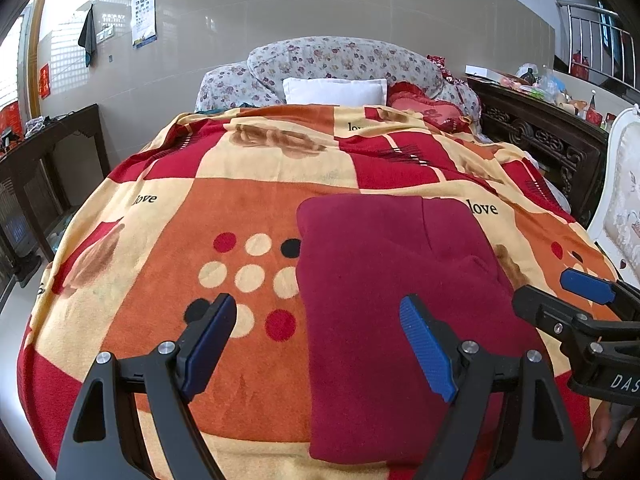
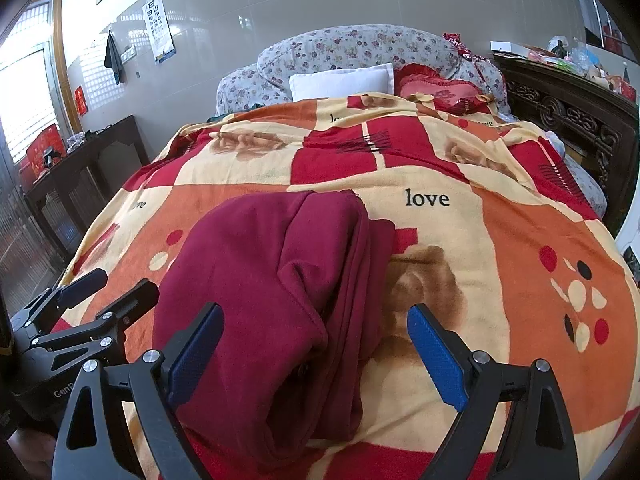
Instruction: Fold small clothes
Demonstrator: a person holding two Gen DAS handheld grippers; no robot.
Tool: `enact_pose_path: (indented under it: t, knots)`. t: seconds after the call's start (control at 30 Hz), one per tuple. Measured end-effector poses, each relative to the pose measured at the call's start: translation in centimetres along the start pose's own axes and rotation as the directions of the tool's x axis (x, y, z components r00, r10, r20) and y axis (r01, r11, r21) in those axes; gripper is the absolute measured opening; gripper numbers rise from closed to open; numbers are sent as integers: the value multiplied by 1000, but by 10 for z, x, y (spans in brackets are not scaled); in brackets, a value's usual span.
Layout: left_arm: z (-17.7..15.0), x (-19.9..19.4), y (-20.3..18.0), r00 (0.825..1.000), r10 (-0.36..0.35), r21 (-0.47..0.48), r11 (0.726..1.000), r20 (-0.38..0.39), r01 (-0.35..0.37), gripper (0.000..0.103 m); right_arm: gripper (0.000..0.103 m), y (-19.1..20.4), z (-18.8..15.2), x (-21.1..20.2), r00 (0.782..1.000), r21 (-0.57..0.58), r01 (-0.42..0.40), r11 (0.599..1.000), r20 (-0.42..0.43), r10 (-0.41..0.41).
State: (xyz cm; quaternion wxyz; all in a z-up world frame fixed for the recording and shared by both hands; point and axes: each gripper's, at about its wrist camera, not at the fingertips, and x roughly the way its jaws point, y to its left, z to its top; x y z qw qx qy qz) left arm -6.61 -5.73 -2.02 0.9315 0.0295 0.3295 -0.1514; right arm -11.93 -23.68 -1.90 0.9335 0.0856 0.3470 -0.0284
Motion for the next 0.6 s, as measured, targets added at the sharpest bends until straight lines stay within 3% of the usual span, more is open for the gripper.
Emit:
enact_pose_path:
  t: [0.6]
  knots:
    - [-2, 5, 2, 1000, -5, 26, 1000, 25, 4, 83, 96, -2, -2, 7, 1000, 7, -12, 1000, -20, 12]
